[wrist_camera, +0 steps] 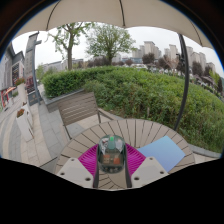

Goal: Arrange mouse

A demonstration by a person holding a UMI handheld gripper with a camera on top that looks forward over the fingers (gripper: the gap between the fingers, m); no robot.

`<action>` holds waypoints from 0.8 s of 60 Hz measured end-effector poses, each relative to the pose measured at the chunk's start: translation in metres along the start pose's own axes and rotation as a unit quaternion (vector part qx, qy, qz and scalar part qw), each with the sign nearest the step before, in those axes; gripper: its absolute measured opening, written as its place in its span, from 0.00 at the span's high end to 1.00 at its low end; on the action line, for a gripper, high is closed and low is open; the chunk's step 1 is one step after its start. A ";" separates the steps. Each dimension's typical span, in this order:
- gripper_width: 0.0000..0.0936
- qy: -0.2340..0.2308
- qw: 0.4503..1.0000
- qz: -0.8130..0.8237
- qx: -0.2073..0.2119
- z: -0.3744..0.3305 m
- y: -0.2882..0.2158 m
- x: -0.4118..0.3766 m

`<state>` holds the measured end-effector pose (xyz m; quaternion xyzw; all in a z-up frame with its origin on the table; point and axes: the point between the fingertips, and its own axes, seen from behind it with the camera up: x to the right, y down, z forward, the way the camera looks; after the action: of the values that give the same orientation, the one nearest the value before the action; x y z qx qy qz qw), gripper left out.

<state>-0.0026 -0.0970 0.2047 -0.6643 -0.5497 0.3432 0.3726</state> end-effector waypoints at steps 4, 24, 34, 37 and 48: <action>0.60 0.024 1.000 -0.005 0.004 0.008 -0.019 0.052; 0.60 0.036 0.996 0.020 -0.083 0.112 0.057 0.244; 0.56 0.018 0.994 -0.021 -0.110 0.165 0.121 0.280; 0.52 0.011 0.993 -0.023 -0.117 0.170 0.136 0.282; 0.11 0.021 0.991 -0.028 -0.131 0.155 0.124 0.295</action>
<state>-0.0309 0.1977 0.0069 -0.6986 -0.6005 0.2435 0.3034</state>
